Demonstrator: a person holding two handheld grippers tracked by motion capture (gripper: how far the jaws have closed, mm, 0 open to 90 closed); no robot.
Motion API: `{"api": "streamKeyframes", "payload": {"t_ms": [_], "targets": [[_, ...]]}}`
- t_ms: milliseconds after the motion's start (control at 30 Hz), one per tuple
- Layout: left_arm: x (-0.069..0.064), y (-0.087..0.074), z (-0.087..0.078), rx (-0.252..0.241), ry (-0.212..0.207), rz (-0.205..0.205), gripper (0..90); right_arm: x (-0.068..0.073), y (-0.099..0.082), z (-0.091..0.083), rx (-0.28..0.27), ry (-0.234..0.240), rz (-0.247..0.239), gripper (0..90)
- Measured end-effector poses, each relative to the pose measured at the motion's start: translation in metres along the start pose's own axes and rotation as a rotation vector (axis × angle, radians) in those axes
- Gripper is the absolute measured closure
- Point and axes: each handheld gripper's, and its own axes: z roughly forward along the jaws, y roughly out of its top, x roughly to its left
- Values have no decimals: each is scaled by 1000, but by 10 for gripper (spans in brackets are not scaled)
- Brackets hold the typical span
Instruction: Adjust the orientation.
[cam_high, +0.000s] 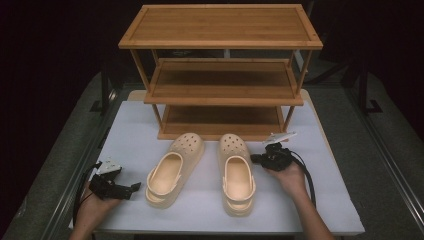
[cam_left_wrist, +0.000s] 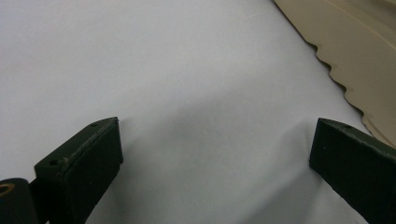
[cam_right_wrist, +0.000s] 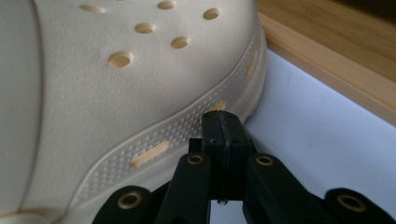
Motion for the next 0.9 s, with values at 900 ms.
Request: {"api": "streamKeyframes", "payload": {"t_ms": [900], "targets": [[0, 0, 0, 0, 0, 2, 19, 12, 13, -6, -62, 14, 24, 842]]}}
